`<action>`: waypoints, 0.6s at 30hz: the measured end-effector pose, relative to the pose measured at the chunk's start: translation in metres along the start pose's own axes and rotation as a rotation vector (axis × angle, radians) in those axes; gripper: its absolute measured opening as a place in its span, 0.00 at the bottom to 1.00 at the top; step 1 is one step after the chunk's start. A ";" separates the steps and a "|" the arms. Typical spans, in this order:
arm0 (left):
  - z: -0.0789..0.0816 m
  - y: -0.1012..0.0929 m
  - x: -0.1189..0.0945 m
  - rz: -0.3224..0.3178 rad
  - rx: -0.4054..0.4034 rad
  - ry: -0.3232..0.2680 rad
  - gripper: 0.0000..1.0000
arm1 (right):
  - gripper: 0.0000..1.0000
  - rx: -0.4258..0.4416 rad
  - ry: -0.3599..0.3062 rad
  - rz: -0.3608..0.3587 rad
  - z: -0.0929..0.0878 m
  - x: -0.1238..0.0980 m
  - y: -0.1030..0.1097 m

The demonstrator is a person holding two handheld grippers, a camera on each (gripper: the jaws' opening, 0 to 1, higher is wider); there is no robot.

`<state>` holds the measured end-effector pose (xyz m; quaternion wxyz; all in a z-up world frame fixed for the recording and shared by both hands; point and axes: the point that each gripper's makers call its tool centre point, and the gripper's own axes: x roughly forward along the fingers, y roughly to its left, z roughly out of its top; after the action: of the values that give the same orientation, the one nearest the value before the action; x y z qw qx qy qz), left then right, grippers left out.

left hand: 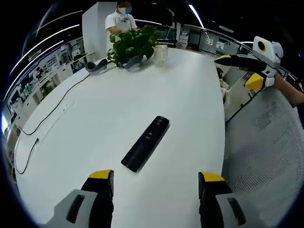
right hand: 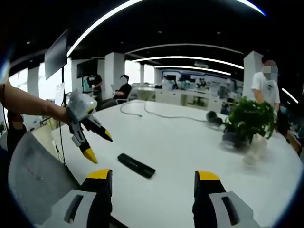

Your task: Press the specified remote control buttons in sequence, fully releasing each button before pressing the next.

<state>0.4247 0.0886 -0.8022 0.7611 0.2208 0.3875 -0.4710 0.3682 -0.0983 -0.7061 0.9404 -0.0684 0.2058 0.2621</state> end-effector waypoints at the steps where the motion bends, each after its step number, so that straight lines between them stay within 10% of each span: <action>1: 0.000 0.002 0.001 -0.001 0.006 0.006 0.75 | 0.68 -0.002 0.002 -0.003 0.000 0.000 -0.001; 18: 0.015 0.015 0.038 -0.052 0.062 0.051 0.76 | 0.67 -0.062 0.047 -0.042 -0.007 0.001 -0.007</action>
<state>0.4536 0.0645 -0.8241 0.7314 0.2462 0.3974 -0.4966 0.3701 -0.1051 -0.7127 0.9379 -0.1079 0.2184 0.2469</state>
